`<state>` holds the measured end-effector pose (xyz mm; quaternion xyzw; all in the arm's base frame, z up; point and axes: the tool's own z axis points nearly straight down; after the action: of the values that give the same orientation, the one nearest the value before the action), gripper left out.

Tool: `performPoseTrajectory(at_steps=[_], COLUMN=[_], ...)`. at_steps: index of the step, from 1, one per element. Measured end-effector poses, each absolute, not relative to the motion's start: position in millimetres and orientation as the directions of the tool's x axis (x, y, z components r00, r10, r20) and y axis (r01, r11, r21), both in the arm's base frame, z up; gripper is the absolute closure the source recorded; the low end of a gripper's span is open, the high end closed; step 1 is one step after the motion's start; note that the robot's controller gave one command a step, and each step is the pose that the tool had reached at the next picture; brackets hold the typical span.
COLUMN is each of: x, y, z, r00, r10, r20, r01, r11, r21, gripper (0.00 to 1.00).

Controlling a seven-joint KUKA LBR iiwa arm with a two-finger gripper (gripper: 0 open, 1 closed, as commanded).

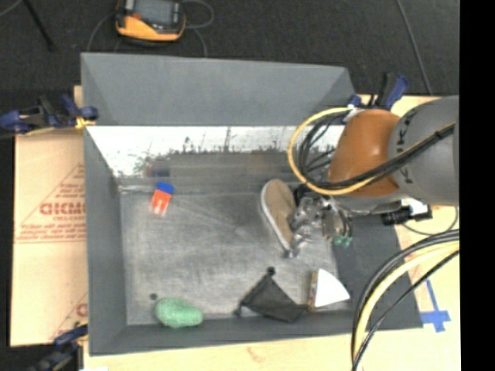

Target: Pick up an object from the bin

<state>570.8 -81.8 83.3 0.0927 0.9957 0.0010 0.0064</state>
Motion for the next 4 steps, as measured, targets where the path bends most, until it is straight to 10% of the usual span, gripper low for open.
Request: performPoseTrajectory(at_steps=[1, 2, 3, 4], x=[565.0, 570.3, 570.3, 574.7], y=[-82, -83, -83, -91], z=[80, 83, 83, 180], r00=[-0.983, -0.983, -0.983, -0.968], r10=[0.183, 0.183, 0.182, 0.252], r20=[0.012, -0.012, -0.011, -0.002], r01=[0.183, 0.183, 0.182, 0.252], r11=[0.983, 0.983, 0.983, 0.968], r21=[0.001, 0.001, 0.001, 0.0], gripper=[0.0, 1.0, 1.0, 1.0])
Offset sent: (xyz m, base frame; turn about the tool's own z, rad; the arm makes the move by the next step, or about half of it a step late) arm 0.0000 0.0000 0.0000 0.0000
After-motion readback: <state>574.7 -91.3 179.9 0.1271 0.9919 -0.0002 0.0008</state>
